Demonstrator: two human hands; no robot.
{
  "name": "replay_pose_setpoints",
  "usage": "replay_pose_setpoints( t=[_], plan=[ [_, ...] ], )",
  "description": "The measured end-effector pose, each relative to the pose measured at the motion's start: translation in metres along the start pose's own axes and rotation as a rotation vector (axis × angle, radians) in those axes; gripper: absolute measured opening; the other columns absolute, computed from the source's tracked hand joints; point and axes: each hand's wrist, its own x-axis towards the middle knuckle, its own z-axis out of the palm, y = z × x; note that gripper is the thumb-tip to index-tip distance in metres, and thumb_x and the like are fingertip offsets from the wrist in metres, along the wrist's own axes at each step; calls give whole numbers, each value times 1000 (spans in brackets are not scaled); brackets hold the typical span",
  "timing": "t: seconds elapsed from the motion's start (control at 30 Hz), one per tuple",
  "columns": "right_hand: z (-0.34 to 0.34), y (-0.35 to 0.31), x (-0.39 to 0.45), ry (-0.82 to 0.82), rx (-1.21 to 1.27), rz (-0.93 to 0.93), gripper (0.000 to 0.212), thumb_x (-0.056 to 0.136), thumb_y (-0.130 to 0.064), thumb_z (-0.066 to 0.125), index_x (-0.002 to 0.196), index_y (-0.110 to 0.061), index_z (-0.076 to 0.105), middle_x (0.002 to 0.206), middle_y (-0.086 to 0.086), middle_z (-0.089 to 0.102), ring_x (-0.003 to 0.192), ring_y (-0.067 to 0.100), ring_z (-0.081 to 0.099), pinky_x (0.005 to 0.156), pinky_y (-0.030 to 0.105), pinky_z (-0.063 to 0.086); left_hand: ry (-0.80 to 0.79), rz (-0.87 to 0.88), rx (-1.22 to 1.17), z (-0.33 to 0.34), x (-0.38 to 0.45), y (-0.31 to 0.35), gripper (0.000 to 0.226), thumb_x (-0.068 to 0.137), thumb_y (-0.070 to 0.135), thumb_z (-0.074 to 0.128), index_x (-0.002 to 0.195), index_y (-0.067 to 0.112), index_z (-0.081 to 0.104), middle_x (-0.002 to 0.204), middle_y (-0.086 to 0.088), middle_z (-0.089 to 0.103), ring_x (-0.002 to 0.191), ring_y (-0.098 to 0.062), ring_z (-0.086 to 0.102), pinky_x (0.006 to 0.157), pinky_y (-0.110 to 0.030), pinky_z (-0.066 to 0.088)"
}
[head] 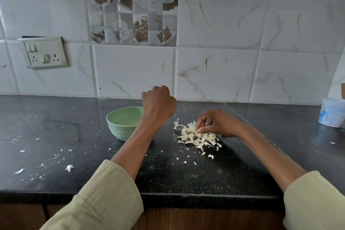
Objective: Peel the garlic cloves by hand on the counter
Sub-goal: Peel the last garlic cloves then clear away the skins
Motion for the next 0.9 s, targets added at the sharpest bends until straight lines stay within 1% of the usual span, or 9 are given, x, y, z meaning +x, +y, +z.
replay_pose_setpoints(
  t=[0.07, 0.2, 0.37, 0.43, 0.5, 0.57, 0.7, 0.83, 0.9],
  plan=[
    [0, -3, 0, -6, -17, -12, 9, 88, -32, 84, 96, -33, 80, 99, -12, 72, 77, -3, 59, 68, 16, 43, -12, 74, -68, 7, -1, 6, 21, 82, 2, 49, 80, 6, 69, 79, -11, 63, 67, -35, 58, 70, -37, 42],
    [1, -4, 1, -30, -35, -44, 9, 91, -30, 80, 100, -33, 79, 103, -11, 69, 85, 8, 63, 70, 20, 48, -157, 225, -228, 26, -7, 18, 30, 90, 17, 42, 82, 17, 71, 89, -5, 74, 77, -30, 69, 72, -40, 59],
    [-5, -3, 0, 6, 7, -27, 24, 88, -43, 83, 102, -25, 75, 109, -7, 72, 96, 13, 68, 83, 34, 55, -352, 276, -325, 49, -13, 21, 26, 90, 13, 51, 85, 23, 74, 84, 5, 74, 80, -20, 69, 76, -40, 59],
    [-12, 0, 0, 47, 13, -12, 36, 88, -54, 76, 103, -21, 74, 105, -4, 73, 94, 17, 69, 86, 38, 56, -360, 284, -395, 55, -11, 18, 19, 94, 11, 58, 91, 19, 75, 83, 5, 73, 81, -17, 69, 77, -38, 58],
    [-18, 4, 0, 79, 92, 28, 43, 87, -61, 69, 101, -20, 72, 97, 0, 74, 86, 22, 71, 81, 40, 58, -367, 256, -527, 57, -9, 15, 8, 97, 13, 67, 100, 13, 75, 85, 2, 74, 81, -18, 70, 76, -39, 59],
    [-23, 5, 0, 97, 211, 69, 34, 94, -53, 68, 101, -19, 71, 95, 0, 74, 85, 20, 71, 77, 35, 59, -366, 240, -651, 56, -9, 13, 12, 94, 16, 77, 105, 10, 75, 89, -3, 76, 84, -21, 73, 77, -36, 61],
    [-27, 5, -1, 64, 496, 52, 22, 103, -31, 65, 105, -10, 71, 108, 6, 75, 93, 14, 70, 78, 26, 58, -292, 261, -748, 59, -8, 13, 19, 87, 18, 87, 100, 8, 78, 90, -1, 78, 83, -10, 72, 78, -21, 60],
    [-26, 2, -1, 26, 518, 95, 32, 106, -35, 59, 109, -5, 69, 102, 5, 73, 90, 14, 71, 74, 24, 58, -248, 230, -739, 63, -8, 15, 13, 88, 22, 86, 92, 12, 79, 78, 2, 77, 75, -12, 73, 75, -29, 61],
    [-26, 1, -3, -15, 459, 118, 36, 106, -39, 57, 102, -4, 66, 93, 3, 74, 84, 14, 72, 73, 26, 58, -218, 222, -680, 66, -9, 15, 10, 91, 22, 83, 88, 14, 78, 74, 3, 75, 71, -12, 71, 69, -32, 60]
  ],
)
